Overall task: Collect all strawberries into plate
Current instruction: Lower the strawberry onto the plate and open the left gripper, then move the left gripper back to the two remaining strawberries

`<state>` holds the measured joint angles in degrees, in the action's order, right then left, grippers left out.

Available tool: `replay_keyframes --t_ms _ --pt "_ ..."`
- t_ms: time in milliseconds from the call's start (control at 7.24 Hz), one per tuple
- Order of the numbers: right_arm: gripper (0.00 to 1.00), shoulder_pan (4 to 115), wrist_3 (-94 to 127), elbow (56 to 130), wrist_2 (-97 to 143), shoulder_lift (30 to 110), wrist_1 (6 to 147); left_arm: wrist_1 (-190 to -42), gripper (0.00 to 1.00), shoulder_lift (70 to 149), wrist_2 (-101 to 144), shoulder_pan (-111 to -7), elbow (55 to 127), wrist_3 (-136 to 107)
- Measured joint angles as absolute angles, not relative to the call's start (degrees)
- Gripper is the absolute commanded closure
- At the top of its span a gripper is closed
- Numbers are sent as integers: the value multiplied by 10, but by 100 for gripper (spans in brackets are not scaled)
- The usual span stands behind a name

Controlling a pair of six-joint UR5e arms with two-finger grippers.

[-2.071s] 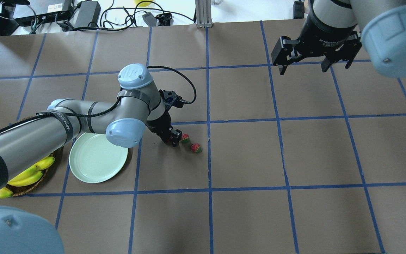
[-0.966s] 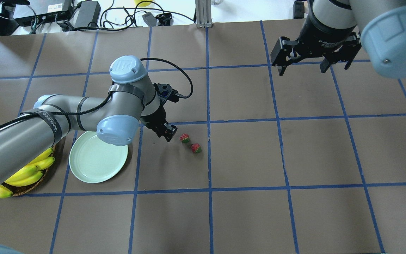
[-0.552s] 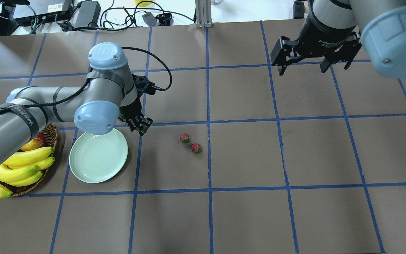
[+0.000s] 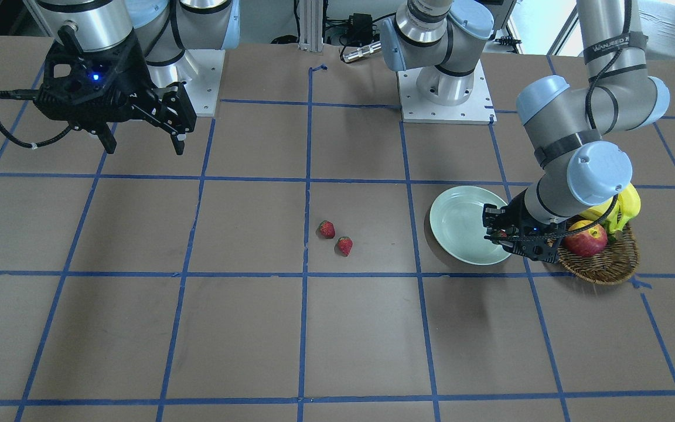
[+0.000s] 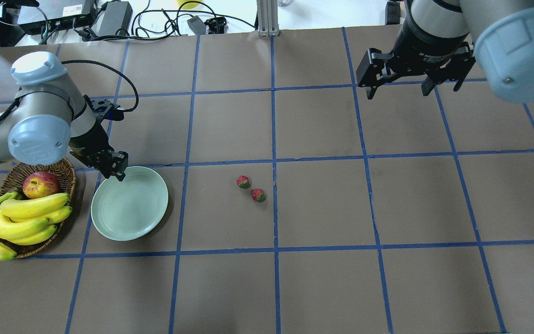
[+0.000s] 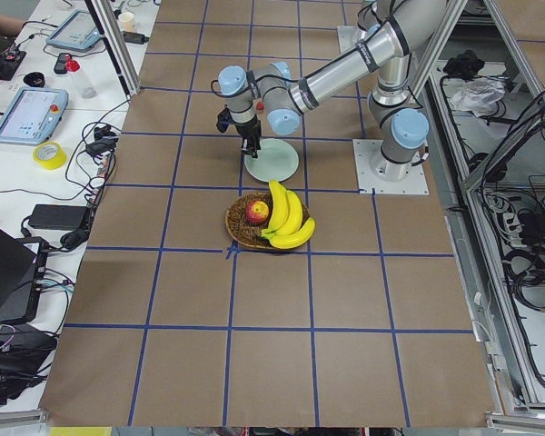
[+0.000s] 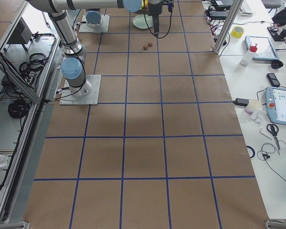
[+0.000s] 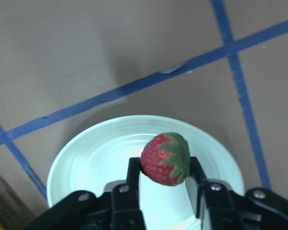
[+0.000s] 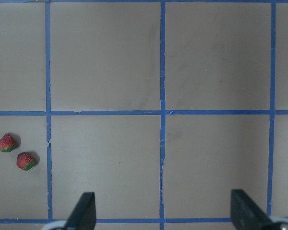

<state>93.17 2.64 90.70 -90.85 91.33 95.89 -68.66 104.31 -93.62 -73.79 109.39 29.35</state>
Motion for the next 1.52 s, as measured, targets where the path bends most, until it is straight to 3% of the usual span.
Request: replay_keyframes --t_ms 138,690,1104,1519 --pt "0 932 26 907 -907 913 959 -695 0 1042 -935 -730 1106 288" --pt "0 931 26 907 -906 914 959 -698 0 1027 -902 -767 1111 224" --pt "0 932 26 908 -905 914 959 -692 0 1026 -875 -890 1075 -47" --pt "0 932 26 908 -905 914 959 -643 0 1054 -797 -940 1073 -322"
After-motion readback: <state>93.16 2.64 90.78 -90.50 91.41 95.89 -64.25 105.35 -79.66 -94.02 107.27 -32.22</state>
